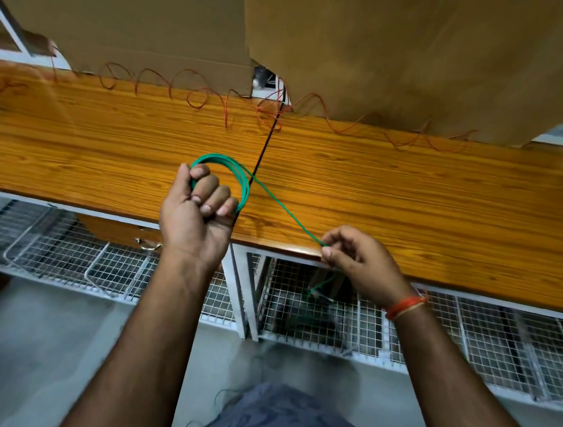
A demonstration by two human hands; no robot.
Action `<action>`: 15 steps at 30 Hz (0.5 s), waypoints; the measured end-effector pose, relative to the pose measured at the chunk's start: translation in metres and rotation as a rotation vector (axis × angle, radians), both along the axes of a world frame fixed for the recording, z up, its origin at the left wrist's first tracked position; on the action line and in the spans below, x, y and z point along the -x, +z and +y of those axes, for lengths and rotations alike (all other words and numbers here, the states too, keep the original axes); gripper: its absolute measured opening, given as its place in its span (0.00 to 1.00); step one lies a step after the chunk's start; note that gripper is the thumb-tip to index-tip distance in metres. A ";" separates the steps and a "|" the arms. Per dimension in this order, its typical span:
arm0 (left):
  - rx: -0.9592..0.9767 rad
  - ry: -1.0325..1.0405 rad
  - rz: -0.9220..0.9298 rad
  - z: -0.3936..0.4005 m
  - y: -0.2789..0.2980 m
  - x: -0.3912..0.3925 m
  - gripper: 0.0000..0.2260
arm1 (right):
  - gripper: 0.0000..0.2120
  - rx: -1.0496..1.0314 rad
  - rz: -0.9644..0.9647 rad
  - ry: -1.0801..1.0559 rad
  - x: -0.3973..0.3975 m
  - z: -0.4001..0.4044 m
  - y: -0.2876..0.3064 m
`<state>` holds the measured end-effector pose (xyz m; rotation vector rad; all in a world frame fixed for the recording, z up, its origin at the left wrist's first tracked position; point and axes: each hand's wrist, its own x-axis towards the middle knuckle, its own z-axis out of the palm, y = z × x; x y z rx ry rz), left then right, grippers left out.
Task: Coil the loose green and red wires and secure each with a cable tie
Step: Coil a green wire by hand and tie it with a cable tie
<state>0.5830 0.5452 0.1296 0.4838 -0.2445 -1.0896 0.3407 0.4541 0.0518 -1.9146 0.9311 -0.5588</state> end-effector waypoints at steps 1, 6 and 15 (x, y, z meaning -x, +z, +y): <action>-0.018 0.032 -0.001 0.000 -0.003 -0.003 0.16 | 0.05 -0.018 -0.107 -0.062 0.004 0.002 -0.001; -0.228 0.103 -0.284 -0.003 -0.019 0.008 0.13 | 0.07 0.181 -0.125 -0.005 0.002 0.015 0.021; -0.260 -0.048 -0.884 0.004 -0.025 0.054 0.15 | 0.03 0.432 -0.281 0.083 -0.034 0.029 0.067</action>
